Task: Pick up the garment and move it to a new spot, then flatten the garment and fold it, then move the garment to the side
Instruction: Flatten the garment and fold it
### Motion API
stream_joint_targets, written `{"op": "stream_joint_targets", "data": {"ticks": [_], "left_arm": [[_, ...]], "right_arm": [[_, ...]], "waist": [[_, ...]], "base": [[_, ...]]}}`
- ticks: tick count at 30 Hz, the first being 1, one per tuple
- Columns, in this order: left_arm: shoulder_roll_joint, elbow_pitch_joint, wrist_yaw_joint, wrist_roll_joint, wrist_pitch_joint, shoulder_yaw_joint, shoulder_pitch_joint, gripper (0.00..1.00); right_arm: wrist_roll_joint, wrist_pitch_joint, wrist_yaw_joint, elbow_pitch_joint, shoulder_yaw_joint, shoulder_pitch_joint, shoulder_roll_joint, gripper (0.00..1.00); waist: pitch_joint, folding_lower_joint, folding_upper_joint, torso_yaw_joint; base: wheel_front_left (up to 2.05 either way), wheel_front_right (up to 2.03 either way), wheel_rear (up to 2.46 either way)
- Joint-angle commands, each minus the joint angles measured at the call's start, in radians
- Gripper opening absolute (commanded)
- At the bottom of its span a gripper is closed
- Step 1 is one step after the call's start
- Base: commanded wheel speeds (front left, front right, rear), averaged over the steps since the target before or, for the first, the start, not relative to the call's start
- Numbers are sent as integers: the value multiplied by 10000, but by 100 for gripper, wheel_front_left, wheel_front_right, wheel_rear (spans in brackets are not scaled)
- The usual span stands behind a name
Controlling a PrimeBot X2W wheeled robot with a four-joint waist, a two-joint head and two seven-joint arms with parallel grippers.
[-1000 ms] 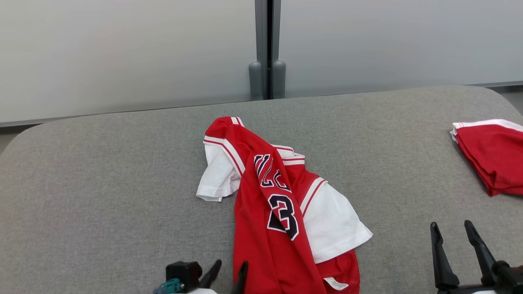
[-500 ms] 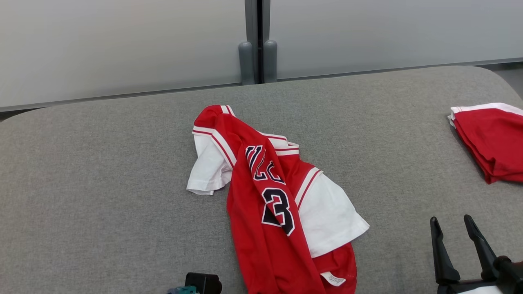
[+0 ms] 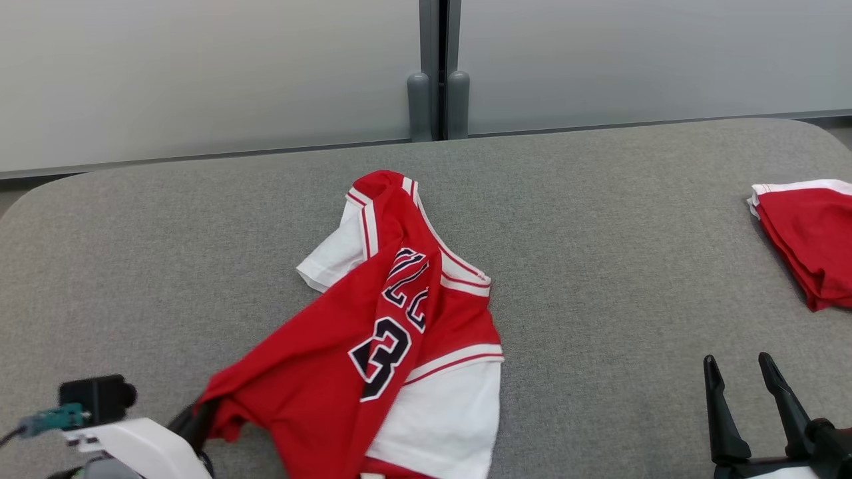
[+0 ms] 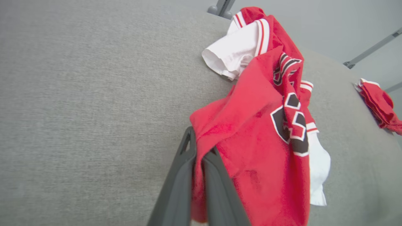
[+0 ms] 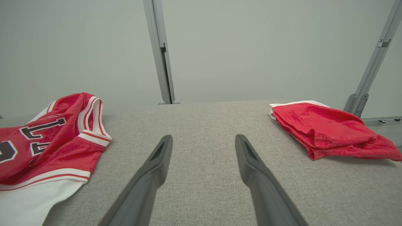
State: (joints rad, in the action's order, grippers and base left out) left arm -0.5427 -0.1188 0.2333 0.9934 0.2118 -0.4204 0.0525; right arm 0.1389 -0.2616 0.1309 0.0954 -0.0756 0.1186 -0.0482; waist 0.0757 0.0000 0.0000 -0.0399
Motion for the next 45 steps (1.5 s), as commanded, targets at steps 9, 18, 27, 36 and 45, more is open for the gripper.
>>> {"op": "stream_joint_targets", "data": {"ticks": [9,18,27,36,45], "left_arm": [[-492,2242,624,-601,-768,949,-1293,100],[-887,507,2079,-2124,-1200,463,-604,100],[-88,-1847,1746,-3522,568,-2709,-1122,100],[1039,444,940,-3935,1222,-4486,-1662,100],[1473,2499,468,-4017,973,-4702,-2290,0]], "right_arm": [[-29,-50,-3,42,168,-138,-46,100],[56,-50,-3,-2,19,150,-46,100],[-2,-50,-3,-23,54,-45,-46,100],[183,-50,-3,40,257,-206,-51,100],[225,-50,-3,120,258,-334,-48,100]], "waist": [[10,0,0,-78],[-53,0,0,-156],[9,0,0,60],[176,0,0,-55],[329,0,0,-486]], "base": [[0,0,0],[0,0,0],[0,0,0],[0,0,0],[0,0,0]]}}
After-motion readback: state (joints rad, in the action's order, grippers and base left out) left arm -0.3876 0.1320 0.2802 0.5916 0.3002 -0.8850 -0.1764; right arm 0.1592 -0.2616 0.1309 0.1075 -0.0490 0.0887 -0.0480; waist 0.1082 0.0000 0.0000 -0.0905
